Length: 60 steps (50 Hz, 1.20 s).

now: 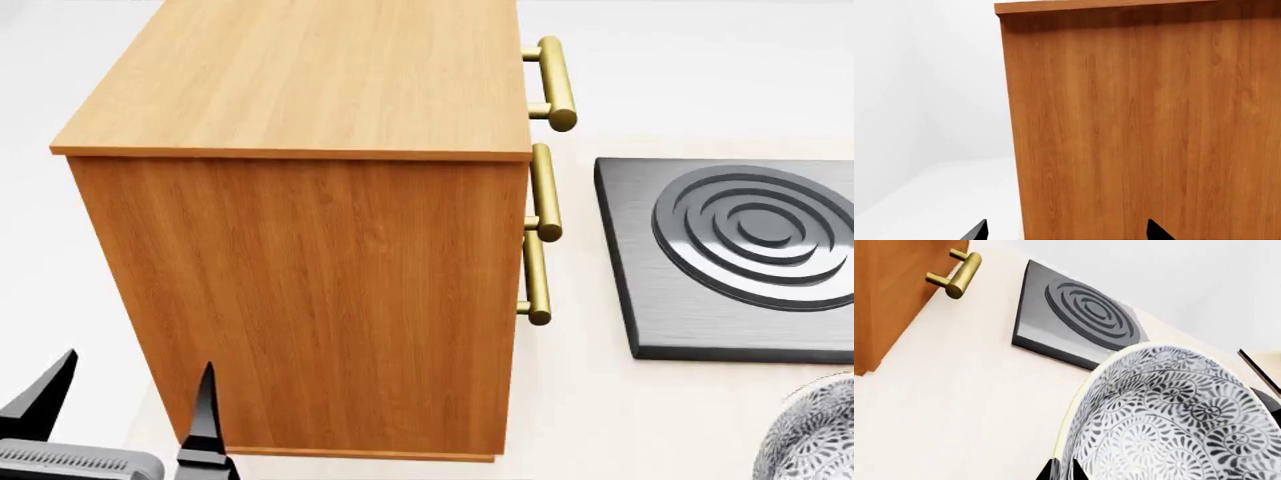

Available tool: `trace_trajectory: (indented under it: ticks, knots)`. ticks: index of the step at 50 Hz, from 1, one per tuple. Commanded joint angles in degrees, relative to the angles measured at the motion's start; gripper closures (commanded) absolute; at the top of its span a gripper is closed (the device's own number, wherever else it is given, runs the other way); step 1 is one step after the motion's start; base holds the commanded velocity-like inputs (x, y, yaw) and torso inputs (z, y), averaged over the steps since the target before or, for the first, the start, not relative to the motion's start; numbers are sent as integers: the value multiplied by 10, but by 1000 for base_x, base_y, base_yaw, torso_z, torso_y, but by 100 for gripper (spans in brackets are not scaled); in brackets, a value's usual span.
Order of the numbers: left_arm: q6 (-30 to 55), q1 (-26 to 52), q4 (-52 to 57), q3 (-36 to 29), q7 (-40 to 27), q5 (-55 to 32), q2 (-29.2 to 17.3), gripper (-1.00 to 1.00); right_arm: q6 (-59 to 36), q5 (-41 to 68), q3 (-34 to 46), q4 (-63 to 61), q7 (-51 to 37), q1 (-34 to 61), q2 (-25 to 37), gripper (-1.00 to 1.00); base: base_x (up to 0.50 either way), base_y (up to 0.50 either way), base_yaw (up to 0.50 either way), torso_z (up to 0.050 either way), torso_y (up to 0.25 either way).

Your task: Put the bowl on the top of the cabinet.

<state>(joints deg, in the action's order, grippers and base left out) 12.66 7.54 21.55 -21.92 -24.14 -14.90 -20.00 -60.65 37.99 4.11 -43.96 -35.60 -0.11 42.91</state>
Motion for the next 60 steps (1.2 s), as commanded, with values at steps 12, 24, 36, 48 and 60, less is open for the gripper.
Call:
trace_trajectory:
  ticks: [12,24,36,48,60]
  knots:
    - [4,1,5,0,-4,-3,-5,-100,-288,470,-49,-56,-261,470,-33,100,0,0,0,0,0]
    - [11,7,9,1,-5,-8,-8,-100,-229,720,137,85,-476,783,-32,100,0,0,0,0,1]
    - [4,7,0,0,-4,-8,-8,-100,-261,689,226,247,-439,973,-96,100,0,0,0,0,1]
    - [1,8,-7,-4,-4,-7,-7,-100,-284,644,345,432,-349,1152,-172,100,0,0,0,0,0]
    - [8,4,10,-2,-9,-11,-13,-100,-273,546,452,552,-213,1279,-238,100,0,0,0,0,1]
